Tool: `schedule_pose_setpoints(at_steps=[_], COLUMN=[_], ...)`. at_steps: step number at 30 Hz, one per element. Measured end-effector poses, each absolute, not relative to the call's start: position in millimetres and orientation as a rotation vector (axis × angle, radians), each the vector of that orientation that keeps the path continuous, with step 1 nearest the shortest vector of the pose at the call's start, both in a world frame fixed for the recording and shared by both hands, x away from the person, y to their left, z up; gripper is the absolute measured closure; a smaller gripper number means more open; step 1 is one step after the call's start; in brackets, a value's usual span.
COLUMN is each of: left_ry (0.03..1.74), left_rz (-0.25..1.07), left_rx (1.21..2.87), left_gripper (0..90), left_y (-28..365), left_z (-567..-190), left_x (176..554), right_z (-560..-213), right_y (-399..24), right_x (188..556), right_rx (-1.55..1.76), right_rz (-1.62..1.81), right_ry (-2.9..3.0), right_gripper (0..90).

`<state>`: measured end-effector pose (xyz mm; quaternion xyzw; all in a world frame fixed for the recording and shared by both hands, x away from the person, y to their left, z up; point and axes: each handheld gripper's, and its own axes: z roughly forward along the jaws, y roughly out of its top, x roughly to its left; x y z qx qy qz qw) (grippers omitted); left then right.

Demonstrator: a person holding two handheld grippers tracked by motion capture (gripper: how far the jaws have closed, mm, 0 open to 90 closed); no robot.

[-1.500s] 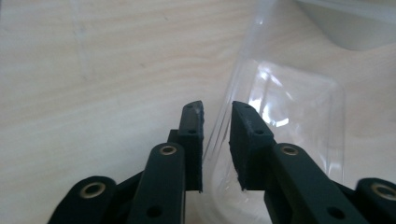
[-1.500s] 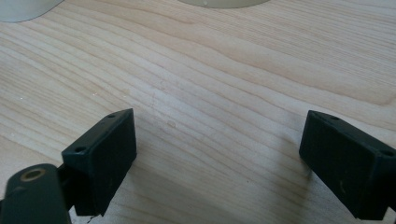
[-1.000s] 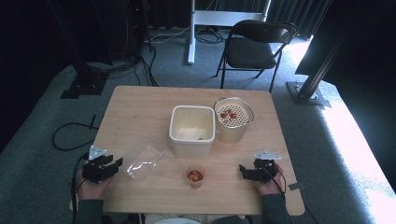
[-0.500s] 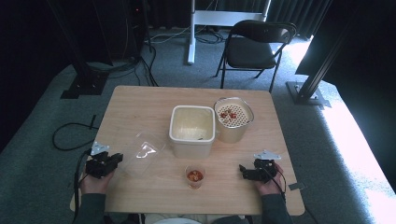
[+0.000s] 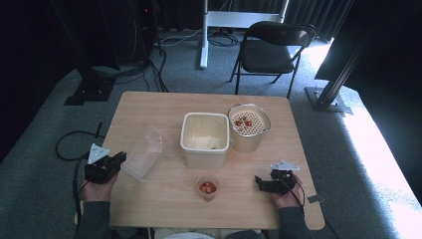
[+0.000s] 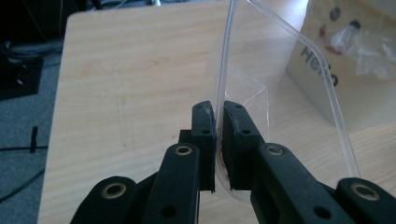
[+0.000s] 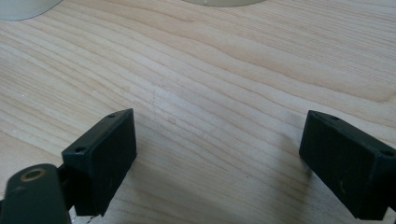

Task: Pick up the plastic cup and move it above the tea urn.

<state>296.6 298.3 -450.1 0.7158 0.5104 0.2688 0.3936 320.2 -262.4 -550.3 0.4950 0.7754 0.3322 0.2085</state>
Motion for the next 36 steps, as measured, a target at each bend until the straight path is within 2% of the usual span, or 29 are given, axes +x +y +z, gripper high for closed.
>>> schedule_pose_setpoints(at_steps=[23, 36], left_ry=[1.121, 1.076], left_rz=[0.691, 0.707], left_rx=[1.831, 1.811], left_gripper=[84.6, 84.7], left_y=[289.5, 291.1], left_z=[-407.1, -384.4], left_x=[311.4, 316.6], right_z=[-550.3, -550.3], right_y=[-262.3, -262.3], right_x=[320.1, 320.1], right_rx=[1.379, 1.38], right_rz=[0.924, 0.924], right_ry=[2.158, 2.157], right_gripper=[10.5, 10.5])
